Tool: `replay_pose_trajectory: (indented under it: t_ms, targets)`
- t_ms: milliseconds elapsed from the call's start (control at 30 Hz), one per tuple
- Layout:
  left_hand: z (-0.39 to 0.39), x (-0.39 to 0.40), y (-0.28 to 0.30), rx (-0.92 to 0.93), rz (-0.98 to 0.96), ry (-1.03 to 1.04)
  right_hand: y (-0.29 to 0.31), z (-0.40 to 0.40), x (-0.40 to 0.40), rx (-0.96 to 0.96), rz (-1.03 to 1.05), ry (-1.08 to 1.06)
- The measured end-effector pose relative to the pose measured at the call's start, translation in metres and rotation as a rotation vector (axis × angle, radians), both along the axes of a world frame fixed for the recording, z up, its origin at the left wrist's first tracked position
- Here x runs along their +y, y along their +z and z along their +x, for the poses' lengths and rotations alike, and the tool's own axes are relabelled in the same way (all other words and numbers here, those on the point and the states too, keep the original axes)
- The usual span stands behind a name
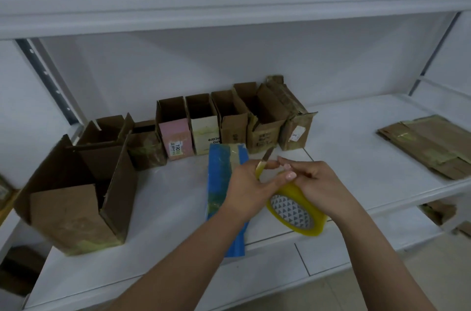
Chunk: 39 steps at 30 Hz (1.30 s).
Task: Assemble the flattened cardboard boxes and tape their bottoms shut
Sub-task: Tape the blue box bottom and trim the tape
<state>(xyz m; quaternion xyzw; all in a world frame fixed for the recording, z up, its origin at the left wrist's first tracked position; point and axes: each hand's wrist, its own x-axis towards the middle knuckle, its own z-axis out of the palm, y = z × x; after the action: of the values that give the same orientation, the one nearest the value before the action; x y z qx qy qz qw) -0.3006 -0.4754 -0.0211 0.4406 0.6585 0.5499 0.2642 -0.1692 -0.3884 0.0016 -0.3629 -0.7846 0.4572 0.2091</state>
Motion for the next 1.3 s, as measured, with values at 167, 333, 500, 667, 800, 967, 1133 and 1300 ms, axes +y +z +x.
replay_pose_trajectory:
  t_ms: [167,333,500,667,800,967,1133,1300]
  targets:
    - [0.015,0.004,0.005,-0.143,0.076,0.048,-0.002,0.004,-0.003,-0.039,0.057,-0.039]
    - [0.016,0.004,0.012,-0.338,0.021,0.012,0.012,0.008,-0.008,0.03,-0.211,0.015]
    - [0.015,0.0,0.006,-0.109,0.02,0.07,0.016,0.011,-0.009,-0.057,-0.383,0.079]
    - [0.006,-0.006,0.005,-0.141,0.081,0.234,0.019,0.029,-0.005,0.159,-0.409,0.166]
    - [0.002,-0.012,0.015,-0.156,0.139,0.335,0.023,0.026,-0.003,0.058,-0.33,0.128]
    - [-0.01,-0.025,0.022,-0.132,0.187,0.371,0.02,0.019,-0.001,-0.244,-0.081,0.04]
    - [-0.021,-0.043,0.026,-0.424,0.21,0.392,0.014,0.033,0.002,0.031,-0.277,0.15]
    - [-0.033,-0.065,0.019,-0.306,0.223,0.505,0.012,0.033,0.0,0.174,-0.264,0.199]
